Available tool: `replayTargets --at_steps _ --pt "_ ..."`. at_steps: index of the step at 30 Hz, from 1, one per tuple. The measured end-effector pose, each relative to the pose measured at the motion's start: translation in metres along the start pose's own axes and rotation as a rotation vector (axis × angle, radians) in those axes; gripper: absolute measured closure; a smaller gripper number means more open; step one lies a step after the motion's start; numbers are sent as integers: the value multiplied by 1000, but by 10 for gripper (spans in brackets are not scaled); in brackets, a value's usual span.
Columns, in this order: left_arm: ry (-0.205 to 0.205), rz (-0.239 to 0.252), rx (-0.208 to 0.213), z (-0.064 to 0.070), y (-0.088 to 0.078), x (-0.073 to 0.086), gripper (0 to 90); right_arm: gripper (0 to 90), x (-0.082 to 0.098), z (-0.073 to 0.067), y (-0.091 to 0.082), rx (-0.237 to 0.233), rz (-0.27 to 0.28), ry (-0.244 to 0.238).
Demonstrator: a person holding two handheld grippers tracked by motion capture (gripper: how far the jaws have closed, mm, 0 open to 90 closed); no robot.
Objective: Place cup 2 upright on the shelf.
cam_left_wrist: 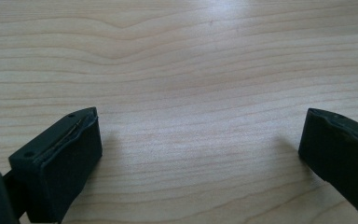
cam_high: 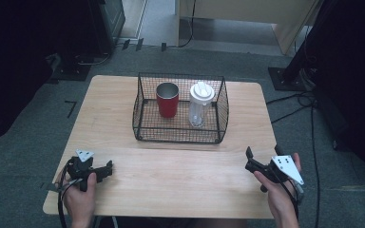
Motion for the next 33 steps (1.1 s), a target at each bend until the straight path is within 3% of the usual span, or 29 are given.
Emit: replayTargets --at_steps 11,17,21,23,26,30,33 --pt "1 0 0 0 0 0 0 0 31 36 -14 48 -64 5" --pt "1 0 0 0 0 0 0 0 49 51 -19 77 -133 -54" --pt "1 0 -1 0 0 0 0 0 60 58 -21 72 -233 -70" --pt "0 0 -1 0 0 0 0 0 61 60 -21 71 -255 -73" --pt "1 0 0 0 0 0 0 2 66 59 -19 65 -327 -126" --pt "0 0 -1 0 0 0 0 63 70 55 -17 47 -387 -161" --pt "0 -1 -1 0 0 0 0 63 75 55 -15 39 -451 -149"
Point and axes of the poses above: each handheld gripper's, and its own axes: y roughly forward along the jaws, x roughly out of its underside, z roughly to its right, the point moved 6 cm from there along y, roughly forward along the jaws, and after that the axes turned 5 degrees about x, right-handed, at the moved point
